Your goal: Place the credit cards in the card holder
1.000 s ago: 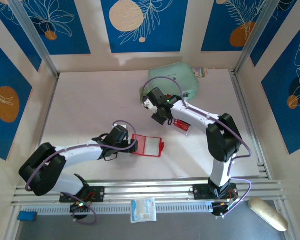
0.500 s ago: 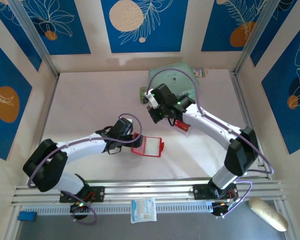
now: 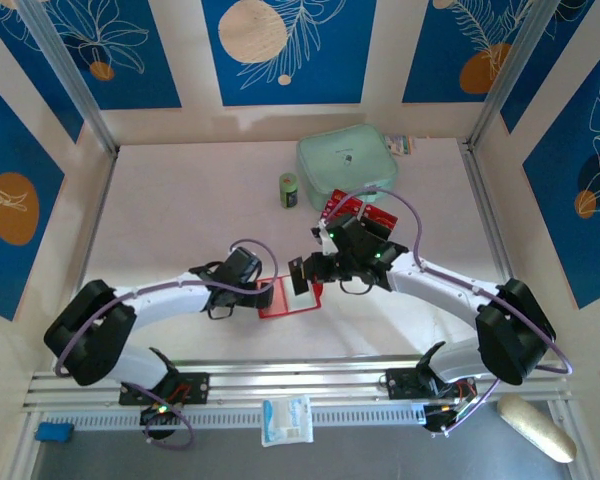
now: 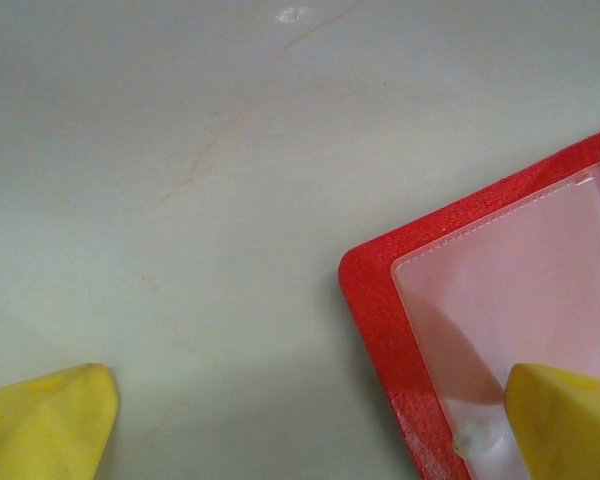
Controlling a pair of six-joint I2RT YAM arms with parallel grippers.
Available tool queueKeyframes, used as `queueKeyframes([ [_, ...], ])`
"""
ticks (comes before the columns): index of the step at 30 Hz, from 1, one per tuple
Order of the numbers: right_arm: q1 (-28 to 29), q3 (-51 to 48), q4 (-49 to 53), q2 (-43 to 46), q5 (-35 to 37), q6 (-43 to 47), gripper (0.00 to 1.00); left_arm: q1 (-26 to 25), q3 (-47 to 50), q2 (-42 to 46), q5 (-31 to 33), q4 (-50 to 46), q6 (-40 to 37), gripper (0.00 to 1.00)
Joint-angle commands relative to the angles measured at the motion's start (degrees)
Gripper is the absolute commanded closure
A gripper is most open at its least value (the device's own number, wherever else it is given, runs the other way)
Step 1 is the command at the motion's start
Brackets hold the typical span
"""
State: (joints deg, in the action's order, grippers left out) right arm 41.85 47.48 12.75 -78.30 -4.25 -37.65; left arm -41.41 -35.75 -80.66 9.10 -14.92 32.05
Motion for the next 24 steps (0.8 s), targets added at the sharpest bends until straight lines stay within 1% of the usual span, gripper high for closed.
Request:
queueKeyframes([
  [1,0.1,-3.4,-9.8,0.5,-4.4,-7.3,1.00,0.3,2.3,1.4,0.4,-1.2,2.4,0.00],
  [6,0.6,-8.8,-18.9,-0.5,-4.7,-10.2,1.00,0.2,2.0,1.4,0.5,-1.0,2.2,0.00],
  [11,0.6,-13.3,-26.6,-1.3,-3.5,-11.6,1.00,0.2,1.9,1.7,1.1,-1.2,2.2,0.00],
  [18,0.4,-15.6,-31.8,-4.0,-3.7,-11.7,1.00,0.3,3.0,2.6,2.4,-2.2,3.7,0.00],
  [24,0.2,-16.0,-34.2,-6.1,-3.4,-11.8,1.00,0.2,3.6,2.9,3.1,-2.7,4.6,0.00],
])
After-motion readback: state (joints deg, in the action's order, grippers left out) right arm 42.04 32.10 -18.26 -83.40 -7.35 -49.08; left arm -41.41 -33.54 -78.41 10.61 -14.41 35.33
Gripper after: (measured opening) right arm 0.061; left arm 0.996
